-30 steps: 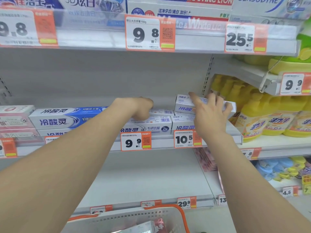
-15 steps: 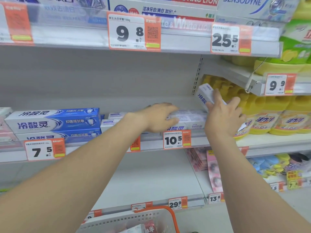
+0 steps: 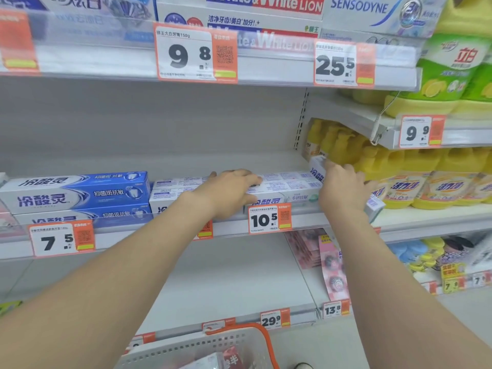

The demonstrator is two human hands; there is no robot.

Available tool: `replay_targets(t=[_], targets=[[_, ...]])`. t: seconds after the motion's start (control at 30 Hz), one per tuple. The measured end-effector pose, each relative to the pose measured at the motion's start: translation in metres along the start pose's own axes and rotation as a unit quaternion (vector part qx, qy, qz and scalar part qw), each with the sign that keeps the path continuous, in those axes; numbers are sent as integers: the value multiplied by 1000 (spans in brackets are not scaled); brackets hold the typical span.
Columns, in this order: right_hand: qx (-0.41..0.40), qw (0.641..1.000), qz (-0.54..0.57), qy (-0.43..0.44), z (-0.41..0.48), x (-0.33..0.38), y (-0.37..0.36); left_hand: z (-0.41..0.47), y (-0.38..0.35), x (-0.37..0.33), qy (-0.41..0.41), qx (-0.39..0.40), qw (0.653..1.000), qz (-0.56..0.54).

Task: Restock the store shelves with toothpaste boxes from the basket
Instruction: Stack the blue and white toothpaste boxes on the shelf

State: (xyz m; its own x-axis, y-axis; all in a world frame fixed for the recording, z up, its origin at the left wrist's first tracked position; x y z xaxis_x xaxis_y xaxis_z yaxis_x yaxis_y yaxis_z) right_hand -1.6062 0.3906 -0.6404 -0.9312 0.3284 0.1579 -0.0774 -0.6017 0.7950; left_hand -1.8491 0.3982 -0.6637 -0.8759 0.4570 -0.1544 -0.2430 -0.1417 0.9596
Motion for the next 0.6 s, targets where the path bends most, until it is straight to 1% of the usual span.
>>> replay_targets(t=[0.13, 0.2, 0.27, 0.33, 0.4, 0.5, 0.6], targets=[[12, 1000, 25, 8, 2, 2, 3, -2, 1, 5, -1, -20, 999, -36], [22, 999, 28, 9, 1, 3, 2, -1, 3, 5, 10, -23, 999, -24], [8, 1000, 26, -1, 1, 4, 6, 0, 3, 3, 29, -17, 999, -1], [-28, 999, 18, 5, 2, 9, 13, 3, 4, 1, 45, -20, 999, -8], [-63, 997, 21, 40, 4, 17, 19, 5, 4, 1, 52, -24, 998, -28], [-129, 984, 42, 115, 6, 34, 30, 6, 2, 6, 51, -25, 998, -41], [-148, 968, 56, 192, 8, 59, 35, 6, 4, 9, 62, -44, 994, -79]])
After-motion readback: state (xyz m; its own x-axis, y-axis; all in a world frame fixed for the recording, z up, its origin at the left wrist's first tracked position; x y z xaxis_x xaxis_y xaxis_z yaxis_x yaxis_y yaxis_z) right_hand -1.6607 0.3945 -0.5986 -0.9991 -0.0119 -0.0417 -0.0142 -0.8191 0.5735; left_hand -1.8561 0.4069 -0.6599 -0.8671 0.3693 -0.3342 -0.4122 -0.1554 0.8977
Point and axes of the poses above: each hand's wrist, its own z-axis towards the middle knuckle, its own y-axis out of the back of the hand, x = y × z, the point moved 8 cm from there along z, towards the middle knuckle, and after that the axes turned 13 degrees about -x, right-handed, at the moved point
